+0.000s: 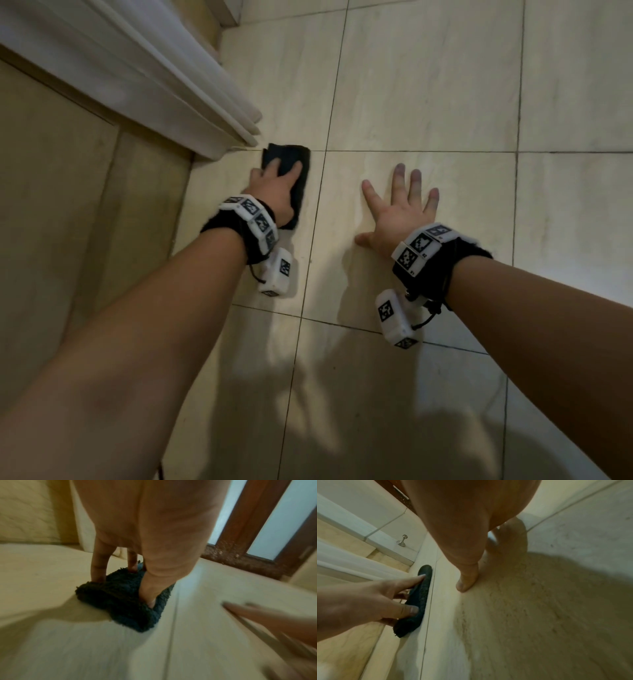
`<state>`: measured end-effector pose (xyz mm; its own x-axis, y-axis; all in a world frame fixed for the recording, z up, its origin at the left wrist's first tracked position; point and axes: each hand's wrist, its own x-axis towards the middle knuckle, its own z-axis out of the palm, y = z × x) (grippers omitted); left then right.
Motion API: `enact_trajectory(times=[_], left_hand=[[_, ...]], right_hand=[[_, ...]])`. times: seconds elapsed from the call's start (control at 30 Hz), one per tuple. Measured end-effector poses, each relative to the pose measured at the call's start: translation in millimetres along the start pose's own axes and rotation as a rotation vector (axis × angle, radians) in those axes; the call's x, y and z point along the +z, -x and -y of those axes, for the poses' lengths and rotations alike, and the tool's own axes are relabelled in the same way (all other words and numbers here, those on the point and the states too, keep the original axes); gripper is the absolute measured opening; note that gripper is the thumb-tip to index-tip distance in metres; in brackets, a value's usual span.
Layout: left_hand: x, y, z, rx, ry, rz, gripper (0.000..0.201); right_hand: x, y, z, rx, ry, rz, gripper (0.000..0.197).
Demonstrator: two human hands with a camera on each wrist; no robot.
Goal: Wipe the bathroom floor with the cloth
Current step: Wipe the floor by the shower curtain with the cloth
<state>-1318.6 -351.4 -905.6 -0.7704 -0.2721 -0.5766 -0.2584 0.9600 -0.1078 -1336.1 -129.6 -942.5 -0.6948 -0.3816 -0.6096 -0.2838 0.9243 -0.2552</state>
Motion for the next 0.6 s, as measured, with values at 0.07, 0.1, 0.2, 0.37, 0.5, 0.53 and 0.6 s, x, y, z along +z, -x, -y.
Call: enact_trajectory(times=[0.07,0.1,0.2,0.37,0.5,0.53,0.6], left_hand=[[8.8,21.6,-24.5,0.028,-0.026,-0.006,0.092],[16.1,34.5,-34.7,0.042,-0.045,-0.012,0.093],[40.1,69.8,-55.1,0.049,-0.049,-0.001,0.096],[73.3,115.2,-69.9,-0.009,0.058,0.002,0.092],[102.5,154.0,-75.0,-0.041,0.119,-0.007,0.089],[108.5,161.9,-76.2,-0.045,0.126,-0.009,0.089],[116.7,173.8,-79.6,-0.047,0.124,-0.010,0.088]], right_hand=[[-1.5,1.1,0.9,-0.003,0.002,0.008,0.100],[-1.1,2.1,1.5,-0.005,0.008,-0.001,0.099],[5.7,8.5,2.6,-0.025,0.036,-0.064,0.092],[27.8,34.0,-6.4,-0.124,0.110,-0.150,0.076],[40.9,59.2,-21.3,-0.207,0.159,-0.227,0.066],[43.2,65.7,-24.5,-0.221,0.167,-0.233,0.065],[47.9,76.7,-29.5,-0.239,0.188,-0.231,0.064]])
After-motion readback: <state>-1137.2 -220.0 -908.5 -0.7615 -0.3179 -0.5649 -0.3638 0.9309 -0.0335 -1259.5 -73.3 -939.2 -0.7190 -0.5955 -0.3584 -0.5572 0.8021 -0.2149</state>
